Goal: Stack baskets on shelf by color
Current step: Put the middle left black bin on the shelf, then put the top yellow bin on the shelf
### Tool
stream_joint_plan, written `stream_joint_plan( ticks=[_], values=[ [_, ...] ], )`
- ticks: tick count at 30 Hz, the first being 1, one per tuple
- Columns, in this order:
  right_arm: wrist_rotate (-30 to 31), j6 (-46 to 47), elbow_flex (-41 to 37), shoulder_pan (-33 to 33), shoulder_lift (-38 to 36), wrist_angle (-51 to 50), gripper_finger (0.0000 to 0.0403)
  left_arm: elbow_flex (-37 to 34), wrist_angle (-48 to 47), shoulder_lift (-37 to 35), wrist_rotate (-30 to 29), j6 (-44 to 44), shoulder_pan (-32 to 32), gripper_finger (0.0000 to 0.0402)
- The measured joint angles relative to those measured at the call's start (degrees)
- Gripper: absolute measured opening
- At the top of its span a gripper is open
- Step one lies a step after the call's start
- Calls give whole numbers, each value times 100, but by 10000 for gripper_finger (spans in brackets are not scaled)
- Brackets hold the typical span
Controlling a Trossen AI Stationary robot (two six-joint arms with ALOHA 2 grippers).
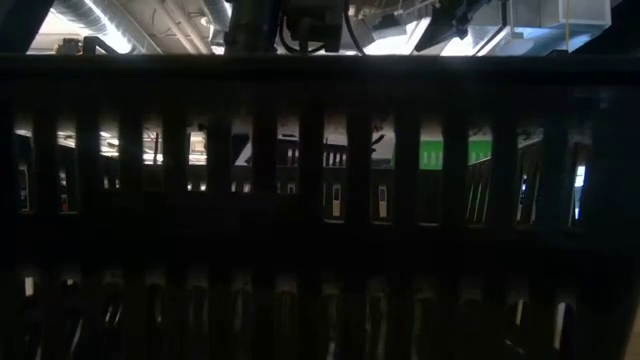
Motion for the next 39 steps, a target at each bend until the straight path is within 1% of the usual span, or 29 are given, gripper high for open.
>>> stream_joint_plan(
  ticks=[6, 16, 20, 23, 28, 33, 36, 39],
  values=[
    [-1, 0, 2, 0, 0, 0, 0, 0, 240, -2, -48, 152, 148, 0],
    [-1, -2, 0, 0, 0, 0, 0, 0, 1030, 0, -56, 154, 320, 0],
    [0, -12, 1, 1, 0, 0, 0, 0, 1128, 0, -190, 154, 353, 0],
    [1, -212, 0, 2, -1, 0, 0, 0, 1026, -40, -433, 105, 352, 0],
    [1, -444, 1, 4, -189, -4, 0, 2, 742, -551, -652, -294, 343, 0],
    [12, -715, 73, 92, -617, -54, 0, 2, 654, -1289, -1219, -984, 350, 0],
    [14, -724, 187, 237, -834, -466, 0, 4, 661, -1698, -1508, -1414, 367, 0],
    [14, -731, 264, 489, -934, -1204, 0, 4, 670, -2066, -1816, -1682, 374, 0]
  ],
)
